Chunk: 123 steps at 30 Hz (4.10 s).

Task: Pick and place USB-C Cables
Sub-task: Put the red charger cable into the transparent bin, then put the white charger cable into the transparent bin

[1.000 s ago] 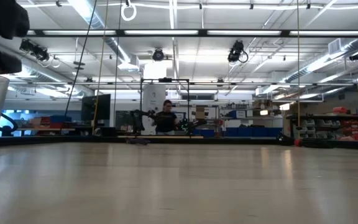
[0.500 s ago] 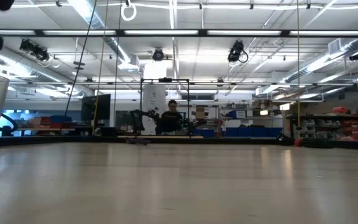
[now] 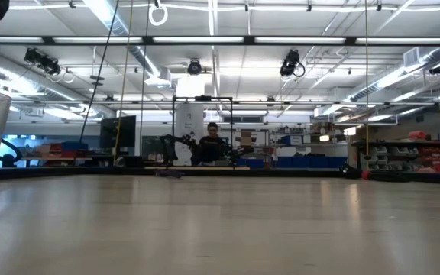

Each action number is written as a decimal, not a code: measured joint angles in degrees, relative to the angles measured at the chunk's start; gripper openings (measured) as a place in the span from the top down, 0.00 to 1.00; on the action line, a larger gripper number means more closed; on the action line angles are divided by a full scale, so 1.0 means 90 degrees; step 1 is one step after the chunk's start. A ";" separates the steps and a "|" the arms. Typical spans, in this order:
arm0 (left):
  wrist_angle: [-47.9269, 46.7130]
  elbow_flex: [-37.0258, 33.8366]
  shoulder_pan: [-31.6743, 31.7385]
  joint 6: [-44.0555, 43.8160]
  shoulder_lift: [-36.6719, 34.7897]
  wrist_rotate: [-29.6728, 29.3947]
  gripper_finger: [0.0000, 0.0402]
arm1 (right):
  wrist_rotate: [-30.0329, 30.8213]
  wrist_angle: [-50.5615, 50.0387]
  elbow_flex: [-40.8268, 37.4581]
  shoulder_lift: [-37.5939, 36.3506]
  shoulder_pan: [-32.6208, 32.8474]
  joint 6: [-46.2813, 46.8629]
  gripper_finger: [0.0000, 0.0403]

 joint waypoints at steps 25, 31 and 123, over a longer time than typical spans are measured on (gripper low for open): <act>0.1233 0.0002 -0.0255 0.0906 -0.0763 -0.2477 0.63 | -0.1674 0.1681 -0.2458 0.0002 0.0746 0.3337 0.45; 0.2439 0.0002 -0.0248 0.1186 -0.1072 -0.3091 0.63 | -0.1517 0.2268 -0.3051 0.0010 0.1027 0.3512 0.36; 0.1606 0.0005 -0.0827 0.0254 -0.2018 -0.6678 0.65 | -0.0787 1.3743 -0.2770 0.1936 -0.1590 -0.5297 0.91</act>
